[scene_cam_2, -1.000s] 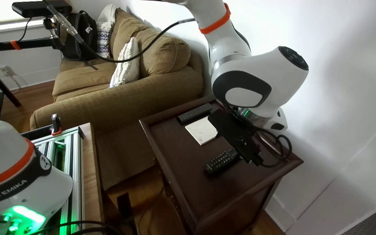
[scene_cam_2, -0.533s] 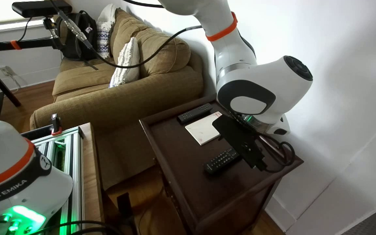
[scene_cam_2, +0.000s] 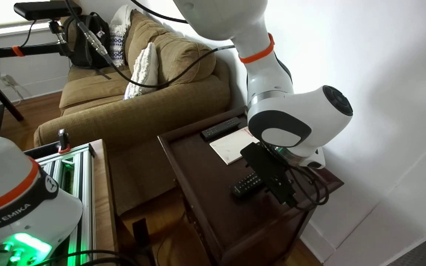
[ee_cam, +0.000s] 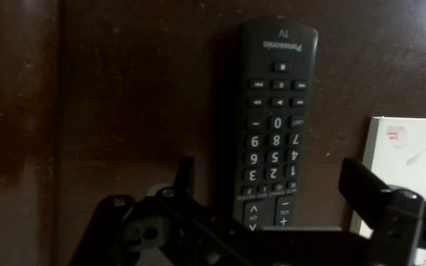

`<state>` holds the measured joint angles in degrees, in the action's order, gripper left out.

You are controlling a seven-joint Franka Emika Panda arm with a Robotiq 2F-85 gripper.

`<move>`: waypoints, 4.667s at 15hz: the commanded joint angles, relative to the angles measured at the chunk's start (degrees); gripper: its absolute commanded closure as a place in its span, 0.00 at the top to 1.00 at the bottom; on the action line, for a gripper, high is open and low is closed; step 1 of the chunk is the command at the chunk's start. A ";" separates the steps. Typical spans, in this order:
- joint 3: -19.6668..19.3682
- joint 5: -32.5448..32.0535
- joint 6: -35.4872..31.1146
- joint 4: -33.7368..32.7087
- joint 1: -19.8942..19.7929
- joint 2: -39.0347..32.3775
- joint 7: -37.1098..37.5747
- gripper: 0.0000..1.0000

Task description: Flip the black remote control over

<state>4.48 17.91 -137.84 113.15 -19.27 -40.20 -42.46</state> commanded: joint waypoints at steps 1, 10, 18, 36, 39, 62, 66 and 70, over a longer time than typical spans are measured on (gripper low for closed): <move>3.34 2.70 -0.52 -3.47 -3.78 -3.55 -3.94 1.00; 6.76 7.99 3.52 -8.62 -7.91 -7.84 -9.14 0.58; 5.96 9.66 8.63 -11.80 -7.78 -9.54 -10.23 0.12; -7.88 -17.15 -5.47 -2.58 15.07 0.35 23.90 0.10; -12.32 -25.78 -10.62 -0.88 20.60 -0.34 33.07 0.10; -21.89 -43.19 -16.22 3.30 35.78 -0.65 57.85 0.10; -19.03 -41.44 -15.97 2.70 33.48 -1.06 55.80 0.61; -15.96 -39.58 -16.38 2.65 30.13 -1.35 52.75 0.35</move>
<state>-14.39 -23.87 -153.35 115.64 14.32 -41.42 13.82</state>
